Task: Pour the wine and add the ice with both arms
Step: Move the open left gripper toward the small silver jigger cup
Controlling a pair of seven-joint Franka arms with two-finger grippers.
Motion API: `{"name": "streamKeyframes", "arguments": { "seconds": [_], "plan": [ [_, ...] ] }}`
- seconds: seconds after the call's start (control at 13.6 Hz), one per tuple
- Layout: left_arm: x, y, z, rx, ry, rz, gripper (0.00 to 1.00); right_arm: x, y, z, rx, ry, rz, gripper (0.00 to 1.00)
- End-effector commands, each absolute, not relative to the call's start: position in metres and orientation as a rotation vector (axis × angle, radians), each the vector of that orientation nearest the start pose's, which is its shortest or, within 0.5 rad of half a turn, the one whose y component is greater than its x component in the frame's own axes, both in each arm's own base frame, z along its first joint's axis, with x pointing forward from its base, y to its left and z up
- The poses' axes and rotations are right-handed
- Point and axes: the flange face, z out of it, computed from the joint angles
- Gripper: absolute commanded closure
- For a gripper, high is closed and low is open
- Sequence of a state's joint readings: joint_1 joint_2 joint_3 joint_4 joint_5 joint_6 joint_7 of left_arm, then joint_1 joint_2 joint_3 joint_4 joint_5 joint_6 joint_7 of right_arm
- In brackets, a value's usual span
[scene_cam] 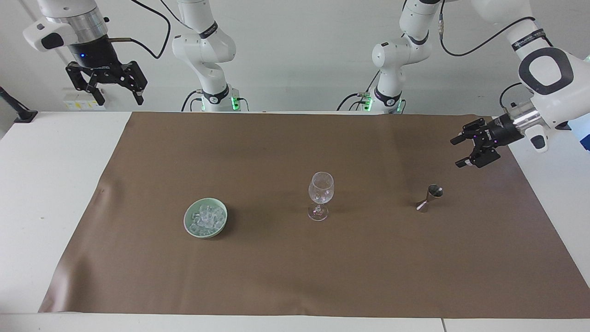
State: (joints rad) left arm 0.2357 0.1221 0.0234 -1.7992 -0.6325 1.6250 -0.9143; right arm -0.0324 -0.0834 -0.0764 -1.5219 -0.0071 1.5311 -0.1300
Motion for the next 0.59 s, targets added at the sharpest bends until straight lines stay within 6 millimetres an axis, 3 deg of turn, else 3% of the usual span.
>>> {"name": "streamKeyframes", "arguments": {
  "seconds": [0.0, 0.15, 0.29, 0.52],
  "plan": [
    [0.577, 0.118, 0.432, -2.683, -2.332, 0.982, 0.00, 0.516, -0.060, 0.689, -3.130, -0.052, -0.137, 0.00],
    [0.581, 0.122, 0.426, -2.661, -2.394, 1.017, 0.00, 0.516, -0.060, 0.689, -3.130, -0.052, -0.137, 0.00],
    [0.579, 0.146, 0.411, -2.586, -2.497, 1.059, 0.00, 0.516, -0.060, 0.689, -3.130, -0.052, -0.137, 0.00],
    [0.578, 0.154, 0.403, -2.544, -2.555, 1.056, 0.00, 0.516, -0.060, 0.689, -3.130, -0.052, -0.137, 0.00]
  ]
}}
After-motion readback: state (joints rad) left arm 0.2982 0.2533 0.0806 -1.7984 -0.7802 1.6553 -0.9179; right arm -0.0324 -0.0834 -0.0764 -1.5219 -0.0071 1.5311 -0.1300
